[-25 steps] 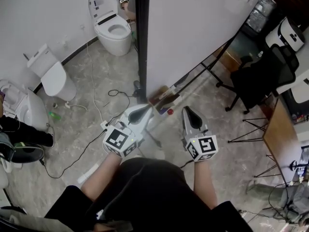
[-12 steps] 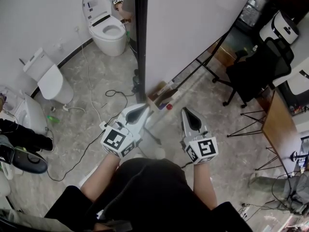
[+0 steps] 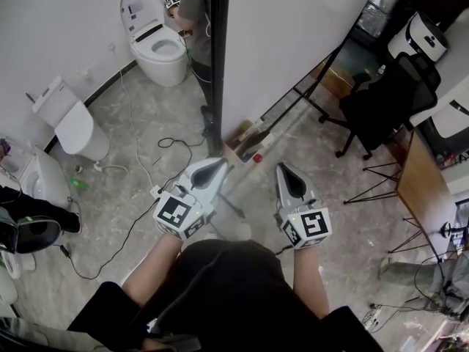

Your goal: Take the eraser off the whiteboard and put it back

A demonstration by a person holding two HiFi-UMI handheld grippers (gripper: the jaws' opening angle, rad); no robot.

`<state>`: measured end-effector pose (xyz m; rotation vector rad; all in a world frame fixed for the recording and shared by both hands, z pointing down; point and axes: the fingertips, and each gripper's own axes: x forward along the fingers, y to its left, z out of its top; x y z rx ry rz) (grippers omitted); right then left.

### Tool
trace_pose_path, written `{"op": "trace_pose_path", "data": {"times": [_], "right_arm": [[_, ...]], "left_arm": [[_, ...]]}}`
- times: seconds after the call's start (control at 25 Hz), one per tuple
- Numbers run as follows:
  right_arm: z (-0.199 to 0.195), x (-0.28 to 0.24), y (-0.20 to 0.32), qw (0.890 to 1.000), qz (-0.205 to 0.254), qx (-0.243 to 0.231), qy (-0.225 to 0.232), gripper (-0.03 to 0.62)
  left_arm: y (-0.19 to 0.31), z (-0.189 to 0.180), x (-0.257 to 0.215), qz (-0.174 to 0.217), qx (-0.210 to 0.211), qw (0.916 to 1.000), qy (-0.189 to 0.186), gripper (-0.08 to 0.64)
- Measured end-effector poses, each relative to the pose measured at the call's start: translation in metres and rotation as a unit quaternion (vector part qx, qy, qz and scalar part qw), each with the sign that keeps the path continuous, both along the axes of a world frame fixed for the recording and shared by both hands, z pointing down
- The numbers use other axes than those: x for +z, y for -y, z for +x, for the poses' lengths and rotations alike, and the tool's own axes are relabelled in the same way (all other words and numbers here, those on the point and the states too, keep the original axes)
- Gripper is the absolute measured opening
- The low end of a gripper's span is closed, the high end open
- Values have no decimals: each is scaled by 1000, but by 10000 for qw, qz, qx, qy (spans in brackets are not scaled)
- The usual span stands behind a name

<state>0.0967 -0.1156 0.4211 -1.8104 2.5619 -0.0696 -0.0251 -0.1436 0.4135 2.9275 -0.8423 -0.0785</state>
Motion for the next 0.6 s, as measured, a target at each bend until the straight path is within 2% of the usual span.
{"op": "trace_pose_path", "data": {"times": [0.6], "right_arm": [[-24, 4, -12, 9999, -68, 130, -2, 9]], "left_arm": [[-12, -34, 3, -50, 39, 10000, -1, 5]]}}
